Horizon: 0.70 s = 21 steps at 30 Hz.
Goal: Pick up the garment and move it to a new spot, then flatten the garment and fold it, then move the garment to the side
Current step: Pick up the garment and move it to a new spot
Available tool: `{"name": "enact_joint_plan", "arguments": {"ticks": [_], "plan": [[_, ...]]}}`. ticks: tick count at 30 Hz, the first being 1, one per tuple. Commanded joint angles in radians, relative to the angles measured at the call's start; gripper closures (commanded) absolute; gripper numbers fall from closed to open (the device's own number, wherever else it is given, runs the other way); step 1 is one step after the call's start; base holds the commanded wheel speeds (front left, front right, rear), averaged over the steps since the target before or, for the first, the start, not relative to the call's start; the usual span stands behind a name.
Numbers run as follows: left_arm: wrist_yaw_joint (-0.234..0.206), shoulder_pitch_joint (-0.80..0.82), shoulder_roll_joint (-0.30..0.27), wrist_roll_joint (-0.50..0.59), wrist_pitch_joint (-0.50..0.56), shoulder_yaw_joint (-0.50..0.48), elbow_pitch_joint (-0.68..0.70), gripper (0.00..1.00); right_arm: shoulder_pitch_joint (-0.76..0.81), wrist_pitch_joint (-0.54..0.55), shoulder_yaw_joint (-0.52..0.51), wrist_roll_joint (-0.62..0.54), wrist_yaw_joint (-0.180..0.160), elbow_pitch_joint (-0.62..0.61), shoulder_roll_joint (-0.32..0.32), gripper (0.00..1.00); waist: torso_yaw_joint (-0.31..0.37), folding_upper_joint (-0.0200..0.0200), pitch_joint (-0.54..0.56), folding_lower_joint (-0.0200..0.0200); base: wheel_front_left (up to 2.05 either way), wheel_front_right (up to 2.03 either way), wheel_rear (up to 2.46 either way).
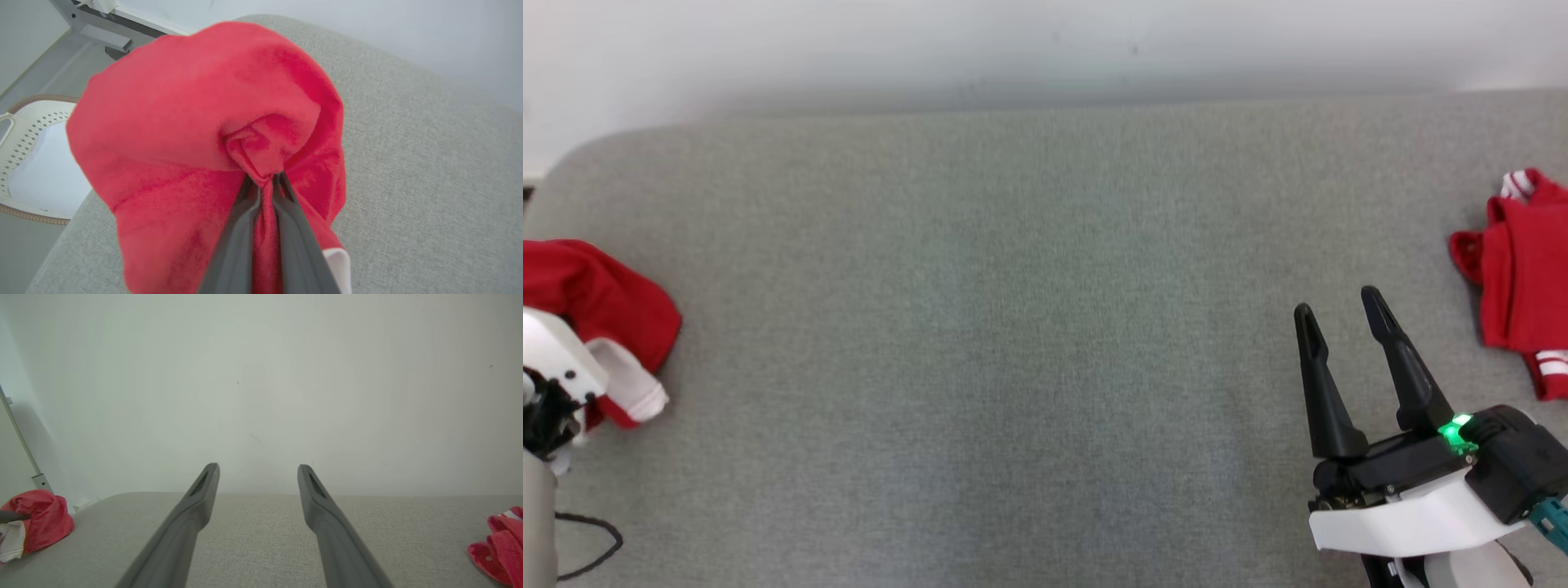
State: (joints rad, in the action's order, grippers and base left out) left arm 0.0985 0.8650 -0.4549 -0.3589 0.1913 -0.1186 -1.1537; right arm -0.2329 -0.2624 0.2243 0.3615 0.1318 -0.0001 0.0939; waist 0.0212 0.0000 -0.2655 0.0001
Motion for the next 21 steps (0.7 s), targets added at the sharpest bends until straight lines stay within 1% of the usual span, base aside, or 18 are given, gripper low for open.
{"name": "enact_joint_plan", "arguments": {"ticks": [1,6,11,13,16,21], "plan": [[0.007,0.018,-0.009,0.017,-0.007,0.011,0.01,1.0,0.018,-0.003,-0.004,0.003,-0.002,0.004,-0.001,0.0,-0.007,0.0,0.054,-0.0001,0.0,0.0,0.0],[0.023,0.046,-0.005,0.037,-0.017,0.066,0.049,1.0,0.052,-0.003,-0.005,0.007,-0.002,0.012,-0.002,0.0,-0.007,0.0,0.145,-0.0001,0.0,0.0,0.0],[0.032,0.053,0.034,0.022,-0.015,0.134,0.122,1.0,0.088,-0.003,-0.018,0.005,-0.002,0.002,0.002,0.0,0.011,0.0,0.221,-0.0001,0.0,0.0,0.0],[0.032,0.034,0.058,-0.003,-0.009,0.177,0.178,1.0,0.104,-0.003,-0.025,0.004,-0.002,-0.002,0.001,0.0,0.024,0.0,0.247,-0.0001,0.0,0.0,0.0],[0.03,0.002,0.08,-0.053,0.004,0.239,0.283,1.0,0.122,-0.003,-0.031,0.001,-0.002,-0.007,0.005,0.0,0.04,0.0,0.272,-0.0001,0.0,0.0,0.0],[0.031,-0.071,0.099,-0.129,0.025,0.322,0.489,1.0,0.136,-0.002,-0.04,-0.006,-0.002,-0.018,0.019,0.0,0.076,0.0,0.29,-0.0001,0.0,0.0,0.0]]}}
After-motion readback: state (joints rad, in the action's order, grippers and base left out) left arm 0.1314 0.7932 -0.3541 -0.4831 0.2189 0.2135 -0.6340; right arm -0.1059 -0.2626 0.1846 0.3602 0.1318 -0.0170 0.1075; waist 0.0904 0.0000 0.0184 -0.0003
